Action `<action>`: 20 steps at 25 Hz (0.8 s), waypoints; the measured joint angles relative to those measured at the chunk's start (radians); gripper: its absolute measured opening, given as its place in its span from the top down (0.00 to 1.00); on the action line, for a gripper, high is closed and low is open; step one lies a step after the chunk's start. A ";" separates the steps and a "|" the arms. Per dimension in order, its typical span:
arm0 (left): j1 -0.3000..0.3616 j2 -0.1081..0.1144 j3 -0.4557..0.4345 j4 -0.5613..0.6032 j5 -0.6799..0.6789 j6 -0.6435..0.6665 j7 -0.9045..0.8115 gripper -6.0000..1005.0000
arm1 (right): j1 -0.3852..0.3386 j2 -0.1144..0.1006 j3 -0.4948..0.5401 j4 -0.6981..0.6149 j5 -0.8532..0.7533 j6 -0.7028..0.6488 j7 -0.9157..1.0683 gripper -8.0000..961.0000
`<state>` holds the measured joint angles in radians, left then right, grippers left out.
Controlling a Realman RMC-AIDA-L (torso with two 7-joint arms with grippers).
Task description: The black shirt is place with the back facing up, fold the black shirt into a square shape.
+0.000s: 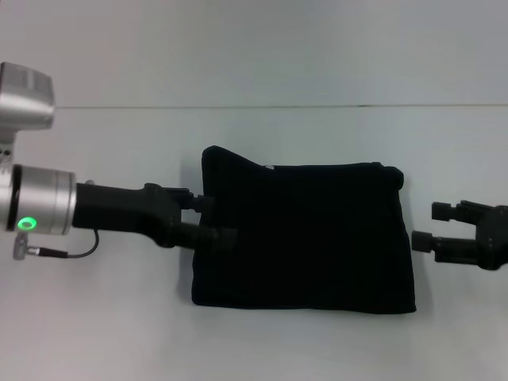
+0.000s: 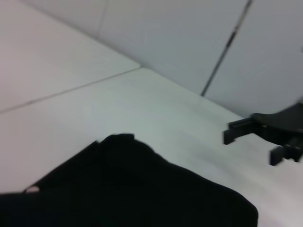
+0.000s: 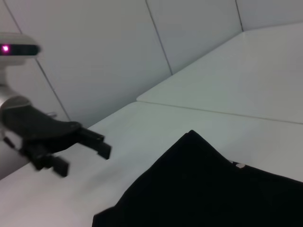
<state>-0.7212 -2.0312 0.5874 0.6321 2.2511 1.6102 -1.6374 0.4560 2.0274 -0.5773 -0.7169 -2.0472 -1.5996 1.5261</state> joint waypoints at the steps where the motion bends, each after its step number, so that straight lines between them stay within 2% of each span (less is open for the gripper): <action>1: -0.005 -0.001 0.012 0.001 0.000 -0.012 -0.035 0.10 | -0.008 0.001 0.004 0.001 0.001 -0.006 -0.018 0.03; 3: -0.013 -0.009 0.021 0.003 -0.002 -0.031 -0.086 0.10 | -0.011 0.008 0.007 0.003 0.000 -0.001 -0.046 0.03; 8: 0.001 -0.069 0.024 0.057 -0.010 -0.071 -0.039 0.10 | 0.002 0.031 0.007 0.013 0.002 0.063 -0.087 0.03; 10: 0.006 -0.080 0.027 0.061 -0.011 -0.080 -0.010 0.10 | 0.016 0.036 0.004 0.025 0.003 0.086 -0.092 0.03; 20: 0.019 -0.089 0.024 0.048 -0.012 -0.142 -0.009 0.10 | 0.056 0.037 -0.008 0.067 -0.004 0.123 -0.098 0.03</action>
<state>-0.7023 -2.1206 0.6114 0.6801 2.2390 1.4687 -1.6466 0.5116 2.0647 -0.5851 -0.6500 -2.0508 -1.4771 1.4278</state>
